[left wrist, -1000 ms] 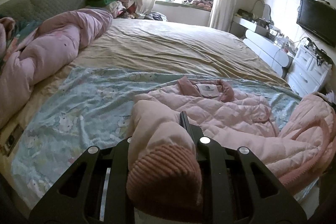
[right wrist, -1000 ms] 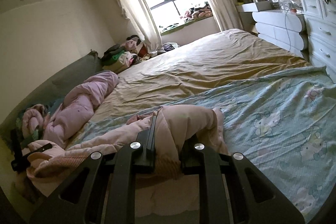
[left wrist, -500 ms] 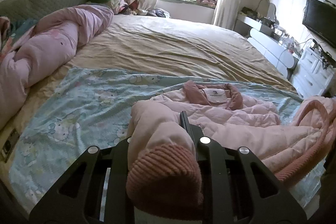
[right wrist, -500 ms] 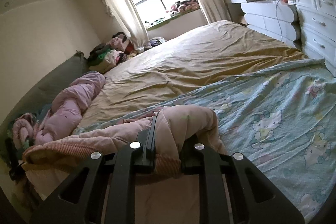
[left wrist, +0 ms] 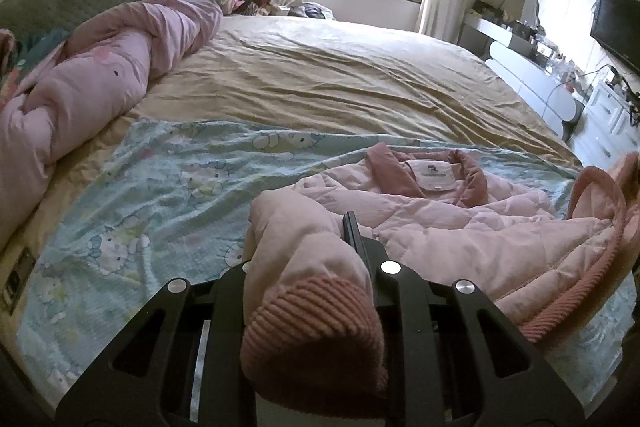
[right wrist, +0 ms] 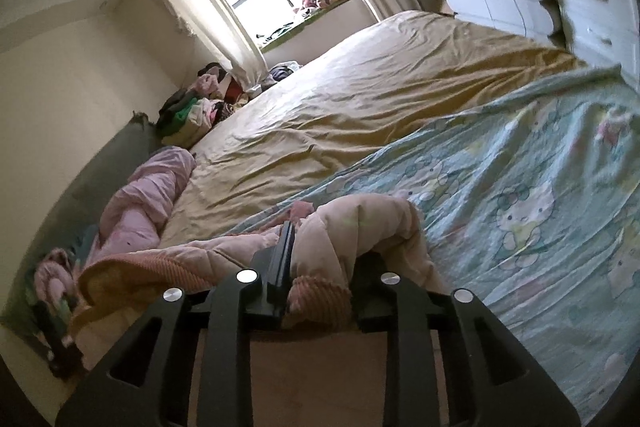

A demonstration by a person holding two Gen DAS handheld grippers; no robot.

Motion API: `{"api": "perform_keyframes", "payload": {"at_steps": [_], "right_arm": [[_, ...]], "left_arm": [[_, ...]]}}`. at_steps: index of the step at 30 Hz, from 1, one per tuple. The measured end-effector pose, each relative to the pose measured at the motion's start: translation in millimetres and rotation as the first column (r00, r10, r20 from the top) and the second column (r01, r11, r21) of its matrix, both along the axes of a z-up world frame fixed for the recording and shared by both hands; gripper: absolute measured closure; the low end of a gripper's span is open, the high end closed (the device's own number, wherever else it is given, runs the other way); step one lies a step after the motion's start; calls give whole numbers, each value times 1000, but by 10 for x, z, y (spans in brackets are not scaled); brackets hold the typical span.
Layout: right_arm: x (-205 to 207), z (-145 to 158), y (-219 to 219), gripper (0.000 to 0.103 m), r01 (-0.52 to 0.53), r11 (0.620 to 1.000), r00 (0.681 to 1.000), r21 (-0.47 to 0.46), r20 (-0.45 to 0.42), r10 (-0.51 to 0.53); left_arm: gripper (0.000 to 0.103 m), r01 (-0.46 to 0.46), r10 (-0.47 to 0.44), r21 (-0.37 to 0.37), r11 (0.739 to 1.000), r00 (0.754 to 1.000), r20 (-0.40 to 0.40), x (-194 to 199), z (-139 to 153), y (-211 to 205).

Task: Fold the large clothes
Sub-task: 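Open the right tool over the coat while the left tool keeps holding the hem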

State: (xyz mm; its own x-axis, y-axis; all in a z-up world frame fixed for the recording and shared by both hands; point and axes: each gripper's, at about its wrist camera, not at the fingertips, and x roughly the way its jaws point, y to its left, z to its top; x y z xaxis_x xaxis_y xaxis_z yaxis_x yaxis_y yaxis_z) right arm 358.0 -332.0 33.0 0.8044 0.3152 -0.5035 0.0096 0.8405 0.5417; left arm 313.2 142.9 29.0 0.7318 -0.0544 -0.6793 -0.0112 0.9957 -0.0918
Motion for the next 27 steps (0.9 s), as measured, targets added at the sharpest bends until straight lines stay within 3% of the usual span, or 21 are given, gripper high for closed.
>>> {"api": "perform_keyframes", "payload": {"at_steps": [3, 5, 9, 13, 17, 20, 23, 25, 27], "right_arm": [[-12, 49, -13, 54, -2, 999, 999, 33, 36, 1], [-48, 108, 20, 34, 4, 1000, 997, 23, 74, -6], [-110, 183, 227, 32, -35, 996, 993, -85, 107, 44], [-141, 104, 581, 29, -123, 966, 985, -228, 87, 146], [-96, -147, 1020, 23, -270, 898, 959, -348, -11, 284], [1, -427, 1277, 23, -338, 850, 941, -404, -137, 309], [120, -744, 1416, 22, -369, 828, 926, -422, -244, 289], [145, -853, 1460, 21, -359, 826, 929, -434, -250, 272], [157, -884, 1447, 20, -348, 836, 933, -424, -240, 267]], "left_arm": [[88, -1, 1, 1, 1000, 1000, -10, 46, -54, 10], [88, 1, -1, -2, 1000, 1000, -15, 68, -85, 16], [88, 5, -5, 2, 1000, 1000, -17, 105, -126, 0], [85, 7, -7, 2, 1000, 1000, -25, 141, -171, -25], [83, 7, -7, 10, 1000, 1000, -26, 165, -203, -52], [80, 3, -3, 5, 1000, 1000, -22, 175, -209, -57], [66, 9, -9, -14, 1000, 1000, -16, 162, -193, -60], [51, 20, -20, -24, 1000, 1000, -3, 132, -157, -72], [43, 23, -22, -25, 999, 1000, 20, 83, -85, -92]]}}
